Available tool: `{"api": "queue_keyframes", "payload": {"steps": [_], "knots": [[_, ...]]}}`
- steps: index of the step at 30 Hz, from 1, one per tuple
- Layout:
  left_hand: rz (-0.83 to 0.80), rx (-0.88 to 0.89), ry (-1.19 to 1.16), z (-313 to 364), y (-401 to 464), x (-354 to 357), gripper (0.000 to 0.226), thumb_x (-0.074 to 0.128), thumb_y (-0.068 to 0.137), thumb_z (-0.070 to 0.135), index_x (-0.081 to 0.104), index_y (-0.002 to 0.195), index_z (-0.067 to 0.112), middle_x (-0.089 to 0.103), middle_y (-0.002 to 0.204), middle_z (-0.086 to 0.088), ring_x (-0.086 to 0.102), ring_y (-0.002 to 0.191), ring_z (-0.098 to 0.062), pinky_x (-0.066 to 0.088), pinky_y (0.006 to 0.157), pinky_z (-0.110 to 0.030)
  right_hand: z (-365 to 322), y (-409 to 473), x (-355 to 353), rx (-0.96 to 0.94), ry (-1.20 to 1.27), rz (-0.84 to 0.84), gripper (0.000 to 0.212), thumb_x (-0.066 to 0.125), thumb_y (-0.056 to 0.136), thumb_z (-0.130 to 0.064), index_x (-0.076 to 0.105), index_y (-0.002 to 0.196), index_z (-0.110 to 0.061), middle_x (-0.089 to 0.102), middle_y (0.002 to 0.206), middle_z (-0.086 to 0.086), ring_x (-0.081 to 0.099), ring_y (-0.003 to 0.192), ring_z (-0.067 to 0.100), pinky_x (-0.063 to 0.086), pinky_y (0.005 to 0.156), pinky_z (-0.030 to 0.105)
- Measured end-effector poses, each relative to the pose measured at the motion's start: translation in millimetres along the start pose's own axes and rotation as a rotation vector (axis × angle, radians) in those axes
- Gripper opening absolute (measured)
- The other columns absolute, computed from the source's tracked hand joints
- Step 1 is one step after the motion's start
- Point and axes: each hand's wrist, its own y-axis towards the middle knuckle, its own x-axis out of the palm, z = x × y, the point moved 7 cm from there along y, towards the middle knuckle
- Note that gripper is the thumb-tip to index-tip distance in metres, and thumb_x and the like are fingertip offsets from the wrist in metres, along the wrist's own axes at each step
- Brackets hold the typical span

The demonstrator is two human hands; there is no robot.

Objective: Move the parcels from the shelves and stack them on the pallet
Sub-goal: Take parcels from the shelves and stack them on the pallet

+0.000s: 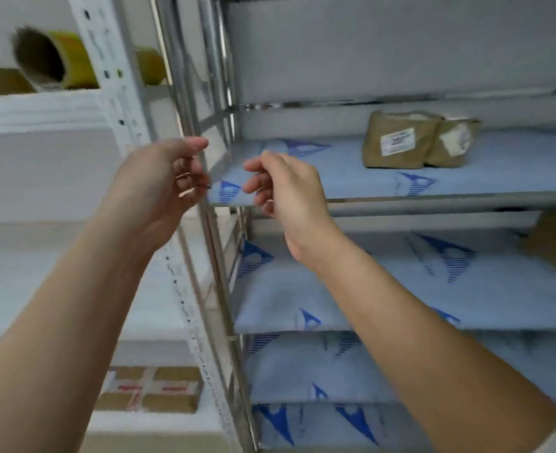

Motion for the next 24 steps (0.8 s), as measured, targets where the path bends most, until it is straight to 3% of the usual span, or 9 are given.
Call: {"api": "queue_keyframes", "payload": {"steps": [6, 11, 17, 24], "knots": [[-0.281, -0.117, -0.077, -56, -46, 241, 0.014, 0.051, 0.095, 0.013, 0.064, 0.092, 0.016, 0.052, 0.052, 0.007, 0.052, 0.049, -0.008, 0.045, 0.055, -0.019, -66, -32, -240, -0.055, -0.087, 0.302, 0.029, 0.047, 0.1, -0.017, 0.064, 0.077, -0.013, 0.06, 0.058, -0.002, 0.044, 0.046, 0.006, 0.034, 0.045, 0.016], [-0.439, -0.178, -0.145, -77, -81, 386, 0.012, 0.051, 0.096, 0.013, 0.063, 0.093, 0.015, 0.052, 0.053, 0.007, 0.051, 0.046, -0.007, 0.044, 0.057, -0.02, -119, -53, -381, -0.083, -0.147, 0.487, 0.029, 0.047, 0.098, -0.015, 0.063, 0.074, -0.015, 0.059, 0.056, -0.002, 0.043, 0.047, 0.009, 0.033, 0.047, 0.019], [-0.51, -0.161, -0.127, -84, -78, 486, 0.015, 0.049, 0.097, 0.013, 0.064, 0.096, 0.015, 0.053, 0.053, 0.007, 0.052, 0.047, -0.007, 0.045, 0.059, -0.02, -143, -45, -479, -0.093, -0.161, 0.583, 0.028, 0.047, 0.099, -0.017, 0.064, 0.078, -0.015, 0.061, 0.061, -0.001, 0.046, 0.052, 0.009, 0.035, 0.047, 0.019], [-0.441, -0.045, -0.11, -84, -12, 539, 0.013, 0.052, 0.095, 0.013, 0.064, 0.092, 0.016, 0.056, 0.055, 0.008, 0.054, 0.05, -0.007, 0.047, 0.056, -0.017, -144, 19, -518, -0.121, -0.188, 0.556, 0.028, 0.046, 0.1, -0.018, 0.064, 0.079, -0.016, 0.062, 0.058, -0.004, 0.048, 0.052, 0.008, 0.037, 0.05, 0.019]]}}
